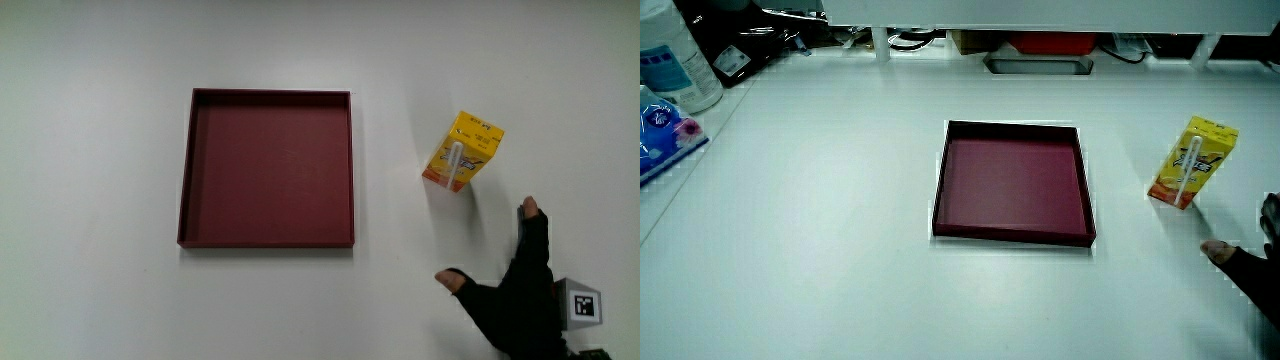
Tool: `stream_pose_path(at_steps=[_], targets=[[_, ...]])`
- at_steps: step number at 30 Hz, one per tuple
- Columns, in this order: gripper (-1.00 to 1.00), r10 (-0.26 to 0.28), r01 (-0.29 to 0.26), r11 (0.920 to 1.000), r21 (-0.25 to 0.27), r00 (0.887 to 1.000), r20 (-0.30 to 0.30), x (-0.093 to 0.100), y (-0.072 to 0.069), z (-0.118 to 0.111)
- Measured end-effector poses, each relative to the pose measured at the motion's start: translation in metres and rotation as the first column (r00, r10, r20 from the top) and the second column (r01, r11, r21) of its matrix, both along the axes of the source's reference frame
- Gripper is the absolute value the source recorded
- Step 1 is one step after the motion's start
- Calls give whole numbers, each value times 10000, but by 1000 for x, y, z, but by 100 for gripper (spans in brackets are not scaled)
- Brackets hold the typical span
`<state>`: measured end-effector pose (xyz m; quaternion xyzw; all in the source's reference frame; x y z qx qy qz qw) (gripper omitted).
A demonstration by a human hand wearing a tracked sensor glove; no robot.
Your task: Pick ice redtea
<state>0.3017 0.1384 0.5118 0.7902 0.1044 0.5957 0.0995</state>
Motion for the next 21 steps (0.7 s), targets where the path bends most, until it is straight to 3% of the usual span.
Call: stream_pose_path(at_steps=[1,3,7,9,11,15,17,18,21], targets=[[0,-94,93,9999,52,9997,213,-1,-6,-2],[0,-133,91,9980,-633,9977,-669,13,-11,18],[0,-2,11,9987,-510,9999,171,5,-36,10],[0,-49,46,9969,-785,10000,-44,7,-44,13],[0,-37,49,9985,-550,9998,220,5,-53,12],[0,46,-27,9964,-852,9997,227,8,-69,17],[0,-25,69,9975,-710,9981,616,6,-77,17],[0,50,-9,9961,-887,9989,458,6,-80,17],[0,182,-105,9958,-913,9964,830,4,-91,19]])
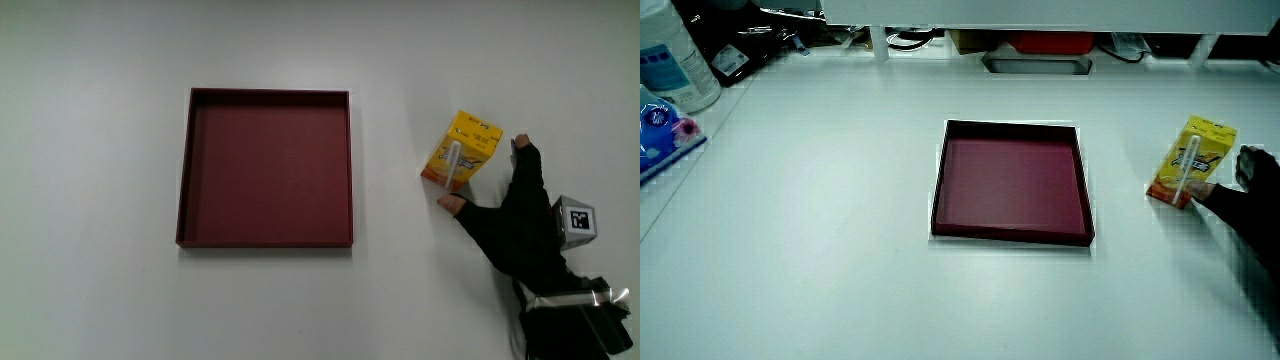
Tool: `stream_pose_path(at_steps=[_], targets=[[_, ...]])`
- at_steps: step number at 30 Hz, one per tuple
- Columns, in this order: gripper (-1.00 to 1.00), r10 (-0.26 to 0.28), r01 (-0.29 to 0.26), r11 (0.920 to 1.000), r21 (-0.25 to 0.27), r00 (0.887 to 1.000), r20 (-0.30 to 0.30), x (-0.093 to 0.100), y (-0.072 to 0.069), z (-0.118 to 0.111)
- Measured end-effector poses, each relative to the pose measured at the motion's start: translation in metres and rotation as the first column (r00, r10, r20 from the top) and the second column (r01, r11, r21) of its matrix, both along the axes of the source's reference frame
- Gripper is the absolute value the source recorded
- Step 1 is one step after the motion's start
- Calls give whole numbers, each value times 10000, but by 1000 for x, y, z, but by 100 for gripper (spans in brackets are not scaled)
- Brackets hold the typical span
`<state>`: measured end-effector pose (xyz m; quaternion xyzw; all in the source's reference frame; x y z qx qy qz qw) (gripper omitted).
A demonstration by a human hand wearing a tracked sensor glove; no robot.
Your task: Pick ice redtea
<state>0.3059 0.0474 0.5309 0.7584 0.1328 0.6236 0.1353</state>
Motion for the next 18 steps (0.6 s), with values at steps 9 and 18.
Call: stream_pose_path(at_steps=[9,18], targets=[[0,-80,81,10000,-18,9991,416,-6,-26,3],[0,-316,323,9994,-123,9980,542,-8,-36,5]])
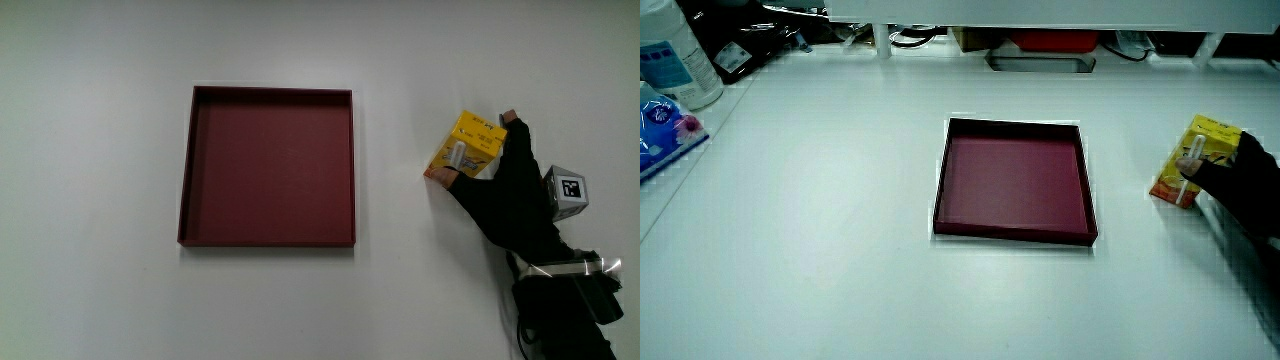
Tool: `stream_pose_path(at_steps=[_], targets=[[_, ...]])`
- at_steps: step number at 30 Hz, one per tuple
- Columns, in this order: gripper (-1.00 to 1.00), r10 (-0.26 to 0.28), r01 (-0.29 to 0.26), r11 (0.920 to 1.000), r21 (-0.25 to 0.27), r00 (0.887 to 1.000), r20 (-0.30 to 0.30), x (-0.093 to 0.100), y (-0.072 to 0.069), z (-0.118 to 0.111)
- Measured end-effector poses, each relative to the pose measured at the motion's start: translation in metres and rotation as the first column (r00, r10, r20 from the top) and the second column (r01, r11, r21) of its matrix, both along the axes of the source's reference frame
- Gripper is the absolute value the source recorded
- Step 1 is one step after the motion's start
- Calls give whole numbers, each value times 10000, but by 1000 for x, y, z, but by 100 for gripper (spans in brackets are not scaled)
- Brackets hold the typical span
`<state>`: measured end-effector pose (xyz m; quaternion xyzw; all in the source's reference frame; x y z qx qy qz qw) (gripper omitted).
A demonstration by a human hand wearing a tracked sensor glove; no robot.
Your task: Pick ice redtea
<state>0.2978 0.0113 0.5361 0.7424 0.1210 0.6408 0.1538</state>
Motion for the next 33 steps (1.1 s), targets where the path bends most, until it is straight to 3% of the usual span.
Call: stream_pose_path(at_steps=[6,10,12,14,23,27,33], targets=[[19,210,-215,9997,124,9990,386,0,1,0],[35,972,-1010,9940,430,9917,844,3,4,2],[42,1071,-1133,9926,426,9861,1273,5,5,3],[50,1272,-1353,9893,544,9829,1329,6,6,6],[85,1413,-1555,9867,475,9645,2230,7,4,12],[100,1354,-1516,9870,532,9632,2320,9,3,13],[100,1503,-1705,9837,574,9543,2582,10,3,17]])
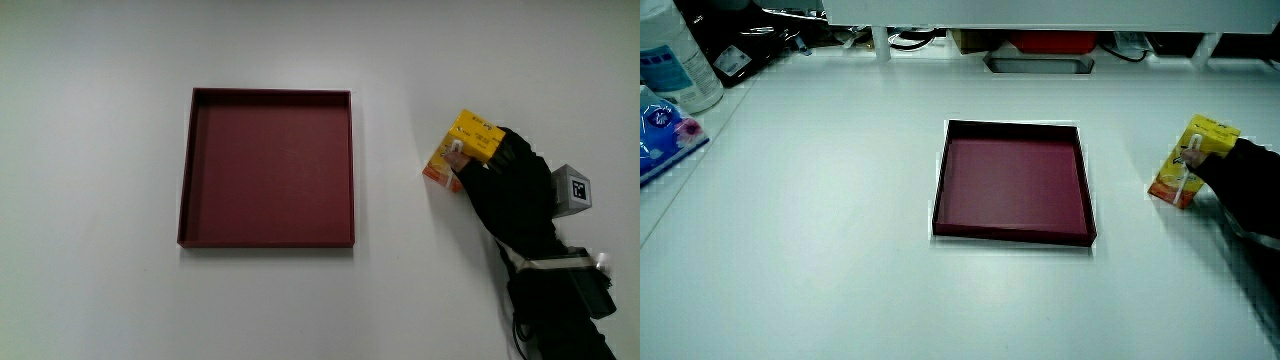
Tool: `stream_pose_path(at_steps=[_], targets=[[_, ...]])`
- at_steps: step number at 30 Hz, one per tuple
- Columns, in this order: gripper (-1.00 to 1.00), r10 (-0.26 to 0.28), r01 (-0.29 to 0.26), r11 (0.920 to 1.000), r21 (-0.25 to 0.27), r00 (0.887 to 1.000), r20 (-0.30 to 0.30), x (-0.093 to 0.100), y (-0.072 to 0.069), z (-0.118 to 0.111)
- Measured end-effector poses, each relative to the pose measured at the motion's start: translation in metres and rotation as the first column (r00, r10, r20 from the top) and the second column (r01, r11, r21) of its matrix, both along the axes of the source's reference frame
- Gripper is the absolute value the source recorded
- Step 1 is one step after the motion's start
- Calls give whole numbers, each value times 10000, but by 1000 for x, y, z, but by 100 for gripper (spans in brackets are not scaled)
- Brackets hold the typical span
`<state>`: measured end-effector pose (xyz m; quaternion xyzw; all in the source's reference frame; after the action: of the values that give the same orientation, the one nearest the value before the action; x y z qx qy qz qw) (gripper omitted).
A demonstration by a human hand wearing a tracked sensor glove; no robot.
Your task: Pick ice redtea
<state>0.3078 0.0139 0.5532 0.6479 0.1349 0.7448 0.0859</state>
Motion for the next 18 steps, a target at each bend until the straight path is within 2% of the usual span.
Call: stream_pose_path(at_steps=[5,10,14,16,17,18], targets=[[100,156,-154,9998,-137,9997,196,0,1,1],[100,-116,109,9995,283,9996,253,-8,-7,-10],[100,-497,488,9969,617,9987,131,-26,-17,-30],[100,-868,828,9919,958,9955,377,-40,-22,-41],[100,-977,951,9907,976,9950,225,-44,-24,-42],[100,-1167,1120,9874,1121,9925,360,-51,-27,-47]])
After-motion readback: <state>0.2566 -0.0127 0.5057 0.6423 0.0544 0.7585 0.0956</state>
